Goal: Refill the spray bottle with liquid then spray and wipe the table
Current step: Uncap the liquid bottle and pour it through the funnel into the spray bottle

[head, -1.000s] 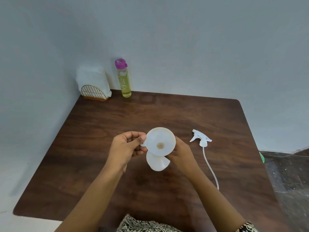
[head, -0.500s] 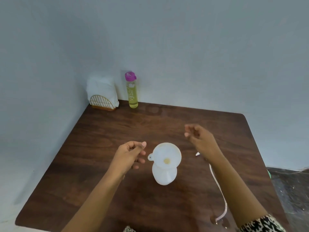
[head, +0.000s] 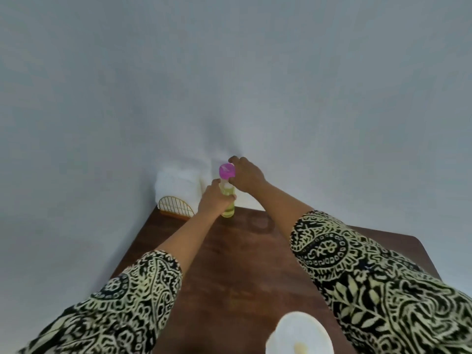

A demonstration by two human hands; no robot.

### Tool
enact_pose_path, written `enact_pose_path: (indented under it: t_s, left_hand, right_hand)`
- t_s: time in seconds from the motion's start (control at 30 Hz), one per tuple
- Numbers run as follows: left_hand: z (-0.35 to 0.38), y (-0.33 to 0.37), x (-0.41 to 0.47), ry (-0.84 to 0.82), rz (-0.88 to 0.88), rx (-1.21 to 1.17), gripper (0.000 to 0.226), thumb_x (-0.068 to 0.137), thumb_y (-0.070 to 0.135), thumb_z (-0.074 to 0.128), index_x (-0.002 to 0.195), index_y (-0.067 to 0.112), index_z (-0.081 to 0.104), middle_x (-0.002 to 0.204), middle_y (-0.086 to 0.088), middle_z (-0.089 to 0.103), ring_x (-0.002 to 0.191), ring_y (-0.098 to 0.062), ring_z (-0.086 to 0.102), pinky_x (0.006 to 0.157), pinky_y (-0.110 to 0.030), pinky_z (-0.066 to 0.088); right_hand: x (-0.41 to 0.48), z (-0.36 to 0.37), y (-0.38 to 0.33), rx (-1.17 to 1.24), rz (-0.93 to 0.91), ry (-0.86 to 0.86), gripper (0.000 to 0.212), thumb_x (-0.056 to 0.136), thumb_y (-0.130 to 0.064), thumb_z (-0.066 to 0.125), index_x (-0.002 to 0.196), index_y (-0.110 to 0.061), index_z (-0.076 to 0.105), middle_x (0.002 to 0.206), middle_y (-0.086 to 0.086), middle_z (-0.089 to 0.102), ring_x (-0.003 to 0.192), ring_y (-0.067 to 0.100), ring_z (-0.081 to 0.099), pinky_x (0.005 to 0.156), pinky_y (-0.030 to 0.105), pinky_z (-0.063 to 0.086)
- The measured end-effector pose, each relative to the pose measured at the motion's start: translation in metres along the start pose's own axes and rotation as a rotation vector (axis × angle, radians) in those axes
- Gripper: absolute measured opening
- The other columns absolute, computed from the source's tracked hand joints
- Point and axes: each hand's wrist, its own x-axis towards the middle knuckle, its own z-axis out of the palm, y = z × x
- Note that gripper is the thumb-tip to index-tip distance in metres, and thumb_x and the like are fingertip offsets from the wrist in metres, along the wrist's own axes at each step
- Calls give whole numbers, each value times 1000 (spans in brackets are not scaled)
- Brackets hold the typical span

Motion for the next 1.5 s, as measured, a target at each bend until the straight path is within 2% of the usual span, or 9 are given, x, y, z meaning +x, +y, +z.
enact_pose_path:
  t_s: [0.17, 0.37, 0.73, 0.87, 1.03, 1.13, 1.33, 1.43, 1.5]
  left_hand:
    - [26, -30, 57, 39, -63, -61, 79, 79, 37, 75, 142, 12, 33, 137, -14, 53, 124, -33, 52, 100, -41, 45]
    - [48, -38, 62, 242, -6, -195, 54, 78, 32, 78, 118, 9, 51, 112, -8, 68, 106, -28, 63, 83, -28, 44]
    - [3, -17, -55, 302, 246, -314, 46, 69, 18, 84, 85, 40, 47, 82, 19, 60, 84, -10, 62, 77, -27, 52]
    - [-10, -7, -109, 247, 273, -412, 35, 61, 25, 82, 85, 34, 58, 80, 13, 68, 82, -5, 68, 74, -28, 56]
    - [-16, 7, -168, 245, 335, -463, 30, 61, 21, 79, 88, 19, 66, 80, 8, 71, 79, -1, 69, 70, -15, 53]
    - [-18, 17, -199, 203, 387, -439, 43, 59, 31, 79, 94, 7, 71, 85, 0, 74, 85, -9, 71, 74, -26, 57]
    - [-22, 38, -250, 187, 412, -381, 59, 54, 47, 74, 100, 12, 68, 89, 0, 74, 84, -14, 71, 74, -26, 58]
    - [-22, 50, -264, 214, 379, -352, 58, 56, 46, 76, 102, 12, 67, 93, 0, 73, 86, -14, 70, 73, -21, 55]
    - [-21, 58, -274, 226, 381, -351, 48, 58, 39, 77, 98, 13, 67, 88, 2, 73, 83, -14, 70, 71, -24, 54]
  right_hand:
    - [39, 28, -2, -83, -24, -9, 57, 88, -20, 59, 139, -14, 35, 132, 13, 42, 116, 33, 51, 90, 42, 49]
    - [48, 29, -3, -12, -7, -34, 52, 79, -37, 72, 115, -7, 51, 112, 13, 50, 99, 30, 56, 80, 32, 45]
    - [-65, -31, -19, 61, -334, 92, 41, 79, -56, 63, 87, -18, 50, 77, -6, 53, 68, 15, 52, 60, 24, 33]
    - [-113, -57, -32, -3, -431, 92, 42, 82, -61, 57, 83, -21, 46, 65, -11, 50, 60, 8, 50, 57, 24, 34]
    - [-166, -89, -40, 17, -566, 50, 44, 82, -64, 55, 88, -21, 49, 70, -11, 54, 62, 6, 51, 60, 23, 40]
    - [-189, -115, -36, 107, -687, -83, 33, 80, -57, 64, 92, -28, 51, 71, -17, 53, 63, 1, 51, 59, 16, 34]
    - [-219, -181, -25, 23, -639, -284, 62, 84, -40, 67, 140, -32, 41, 118, -14, 58, 87, 5, 64, 70, 12, 44]
    - [-244, -199, -35, 7, -565, -124, 32, 93, -49, 49, 106, -24, 64, 91, -9, 70, 62, 8, 66, 58, 17, 45]
    - [-268, -198, -56, -201, -507, -37, 63, 86, -71, 32, 72, -17, 60, 65, -4, 63, 49, 12, 58, 55, 24, 44]
